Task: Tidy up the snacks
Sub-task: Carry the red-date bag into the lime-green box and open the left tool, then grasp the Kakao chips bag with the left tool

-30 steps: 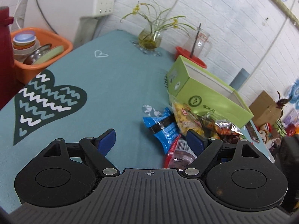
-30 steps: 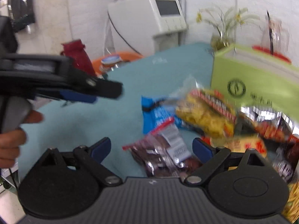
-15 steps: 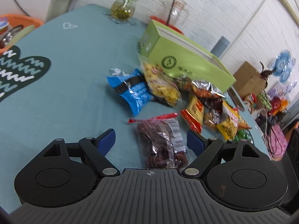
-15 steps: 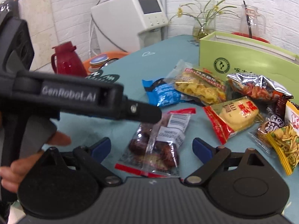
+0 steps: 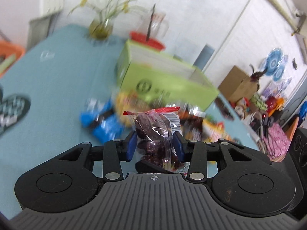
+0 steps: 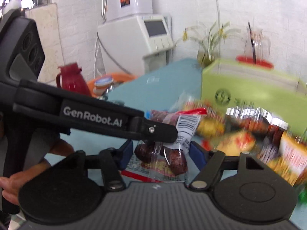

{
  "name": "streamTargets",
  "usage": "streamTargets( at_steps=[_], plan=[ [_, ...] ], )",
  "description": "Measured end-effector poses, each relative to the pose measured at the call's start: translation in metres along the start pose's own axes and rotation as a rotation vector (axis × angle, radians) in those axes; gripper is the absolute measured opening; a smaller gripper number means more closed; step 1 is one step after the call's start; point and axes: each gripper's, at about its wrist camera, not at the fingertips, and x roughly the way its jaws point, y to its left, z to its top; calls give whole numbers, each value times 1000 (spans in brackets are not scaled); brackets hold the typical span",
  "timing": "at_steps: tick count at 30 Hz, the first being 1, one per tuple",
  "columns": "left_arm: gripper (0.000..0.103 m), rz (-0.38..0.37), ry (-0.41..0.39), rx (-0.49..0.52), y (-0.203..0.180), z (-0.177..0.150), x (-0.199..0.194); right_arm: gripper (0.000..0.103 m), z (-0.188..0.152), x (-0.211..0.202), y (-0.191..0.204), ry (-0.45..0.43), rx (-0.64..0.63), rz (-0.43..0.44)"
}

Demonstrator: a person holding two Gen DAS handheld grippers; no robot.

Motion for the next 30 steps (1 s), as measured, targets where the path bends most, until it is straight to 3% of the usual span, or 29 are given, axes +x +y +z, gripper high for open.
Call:
streamTargets(
  at_steps=[7, 11, 15, 16, 18, 20, 23, 27, 30],
  plan=[
    [20, -24, -60, 92, -22, 105, 60, 75, 79, 41, -65, -74, -34, -74],
    [19, -6, -48, 126, -22, 148, 107, 75, 113, 79, -104, -35, -22, -94],
    [19, 44, -2, 132, -10, 165, 152, 74, 120, 123, -131, 43, 4, -76],
    [21, 59, 0, 136, -5, 165, 160, 74, 120, 131, -136, 61, 10, -64],
    [51, 93, 9, 156, 0, 166, 171, 76, 116, 140, -139, 83, -1, -75],
    [54, 114, -21, 158, 2, 167, 166, 80, 116, 131, -141, 50, -4, -84],
    [60, 66, -97, 147, -3, 164, 135, 93, 119, 88, -142, -51, 14, -82],
    [70, -14, -151, 166, -24, 143, 92, 93, 107, 15, -136, -156, 23, -136],
    [73, -58, -139, 173, -40, 115, 72, 93, 78, -32, -137, -188, 82, -187]
  ],
)
